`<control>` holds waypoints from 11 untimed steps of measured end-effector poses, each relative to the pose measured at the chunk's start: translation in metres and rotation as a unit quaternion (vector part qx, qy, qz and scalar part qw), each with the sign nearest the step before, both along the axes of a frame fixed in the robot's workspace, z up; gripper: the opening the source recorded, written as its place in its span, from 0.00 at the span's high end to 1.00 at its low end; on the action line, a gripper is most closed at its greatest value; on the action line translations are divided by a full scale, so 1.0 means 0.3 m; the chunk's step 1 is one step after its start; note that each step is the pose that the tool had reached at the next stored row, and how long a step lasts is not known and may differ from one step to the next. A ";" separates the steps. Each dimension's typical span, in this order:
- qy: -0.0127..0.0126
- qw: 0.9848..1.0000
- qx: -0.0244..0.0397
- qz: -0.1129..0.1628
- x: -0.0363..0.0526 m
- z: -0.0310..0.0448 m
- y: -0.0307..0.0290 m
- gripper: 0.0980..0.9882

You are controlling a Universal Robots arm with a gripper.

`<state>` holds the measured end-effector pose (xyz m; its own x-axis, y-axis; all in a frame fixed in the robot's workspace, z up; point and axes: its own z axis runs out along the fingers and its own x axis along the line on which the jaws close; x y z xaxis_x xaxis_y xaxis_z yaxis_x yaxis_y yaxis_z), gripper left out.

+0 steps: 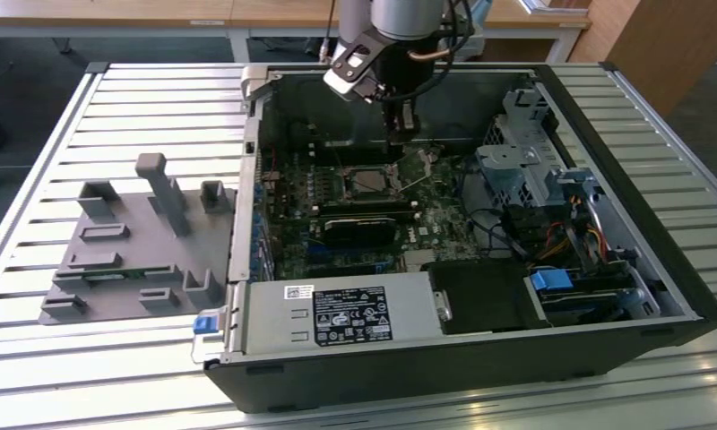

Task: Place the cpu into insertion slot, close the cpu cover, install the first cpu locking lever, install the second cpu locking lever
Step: 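Close the cpu cover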

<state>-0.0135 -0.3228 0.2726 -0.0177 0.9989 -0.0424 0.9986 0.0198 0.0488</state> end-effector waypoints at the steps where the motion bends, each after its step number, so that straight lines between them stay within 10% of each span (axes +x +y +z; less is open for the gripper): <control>1: 0.000 1.000 0.000 0.000 0.000 0.004 0.000 0.99; 11: 0.000 1.000 0.000 0.000 0.059 0.003 0.000 0.99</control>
<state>0.0040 -0.3227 0.2736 -0.0178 0.9990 -0.0422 0.9986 0.0198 0.0486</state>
